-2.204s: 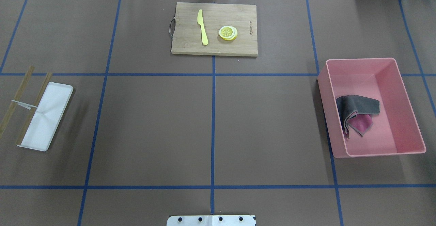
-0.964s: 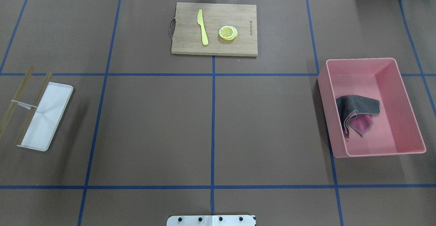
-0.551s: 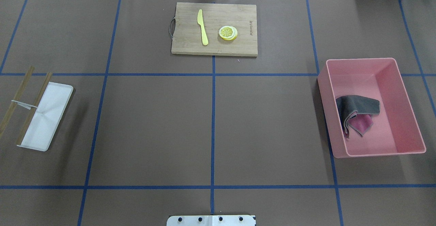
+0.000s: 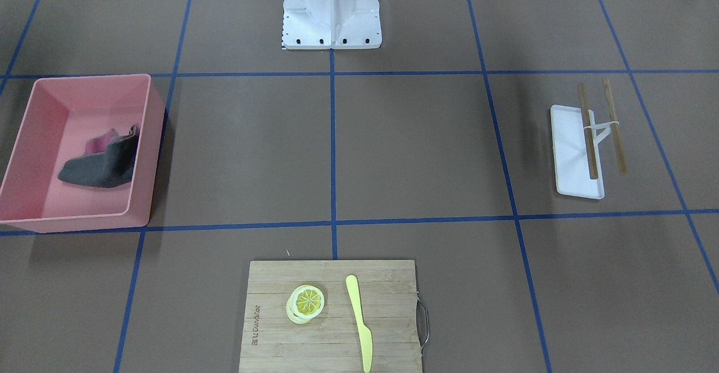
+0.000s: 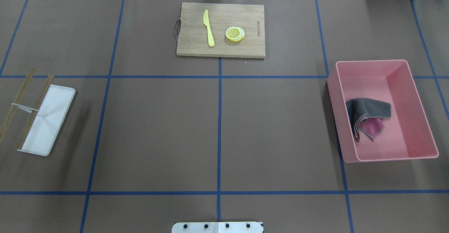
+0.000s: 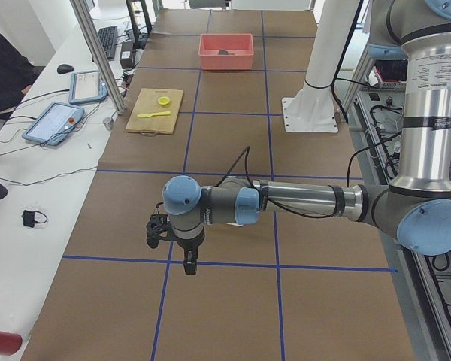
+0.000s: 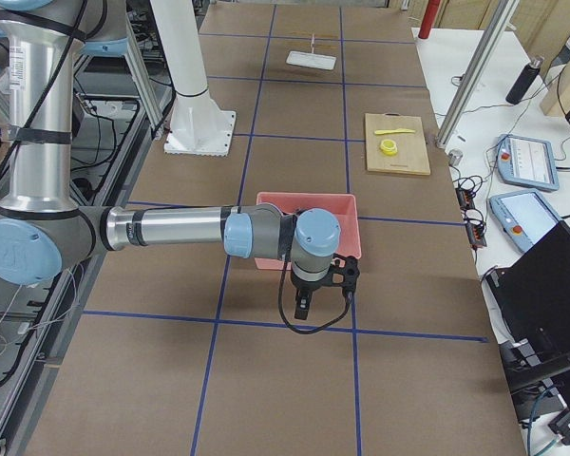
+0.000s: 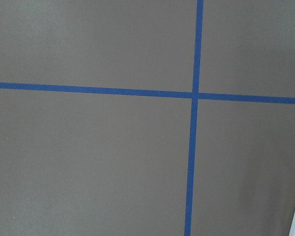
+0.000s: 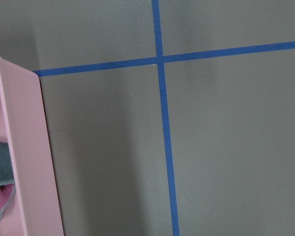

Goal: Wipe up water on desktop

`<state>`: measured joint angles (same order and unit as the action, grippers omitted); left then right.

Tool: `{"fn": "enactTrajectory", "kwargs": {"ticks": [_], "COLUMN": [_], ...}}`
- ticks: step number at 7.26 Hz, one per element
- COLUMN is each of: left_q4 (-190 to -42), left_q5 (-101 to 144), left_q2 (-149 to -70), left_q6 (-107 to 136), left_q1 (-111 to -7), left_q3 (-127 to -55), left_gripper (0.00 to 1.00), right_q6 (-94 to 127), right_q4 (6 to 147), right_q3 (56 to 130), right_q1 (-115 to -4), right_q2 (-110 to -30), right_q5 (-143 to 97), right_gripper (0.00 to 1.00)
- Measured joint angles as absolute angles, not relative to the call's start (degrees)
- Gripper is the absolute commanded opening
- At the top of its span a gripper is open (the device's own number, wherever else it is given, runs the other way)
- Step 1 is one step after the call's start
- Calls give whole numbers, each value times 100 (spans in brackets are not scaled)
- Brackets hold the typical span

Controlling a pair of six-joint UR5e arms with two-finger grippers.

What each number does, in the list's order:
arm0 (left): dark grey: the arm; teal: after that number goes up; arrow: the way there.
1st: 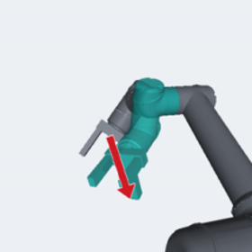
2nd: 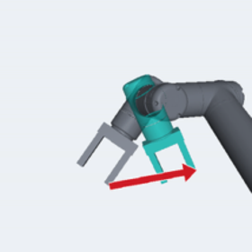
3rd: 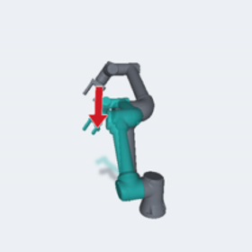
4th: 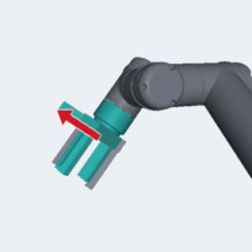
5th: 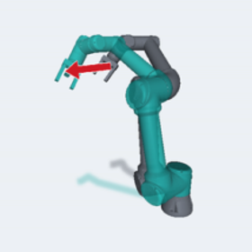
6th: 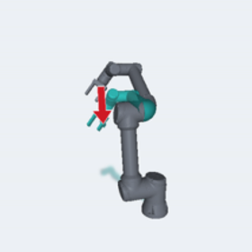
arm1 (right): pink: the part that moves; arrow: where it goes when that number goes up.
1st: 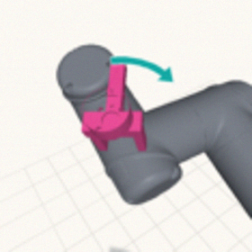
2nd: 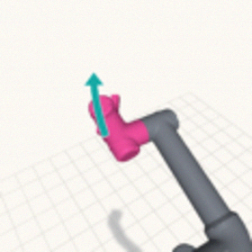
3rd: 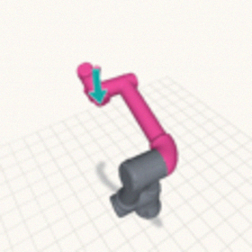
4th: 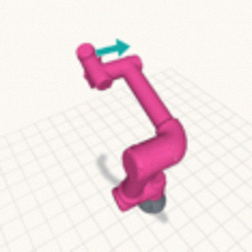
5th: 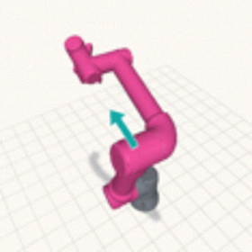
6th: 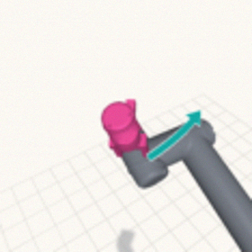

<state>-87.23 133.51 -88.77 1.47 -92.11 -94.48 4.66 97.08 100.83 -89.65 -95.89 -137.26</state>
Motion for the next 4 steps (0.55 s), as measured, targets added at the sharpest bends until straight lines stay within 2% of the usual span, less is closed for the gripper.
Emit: {"fn": "enactTrajectory", "kwargs": {"ticks": [4], "left_q4": [-8727], "left_q5": [13351], "left_q2": [-8894], "left_q6": [141], "left_q1": [-9203], "left_q3": [-9446], "left_gripper": [98], "right_q6": [466], "right_q4": [9695], "right_q3": [10081], "right_q1": [-8965], "right_q2": [-9589], "right_q5": [-13600], "right_gripper": [100]}}
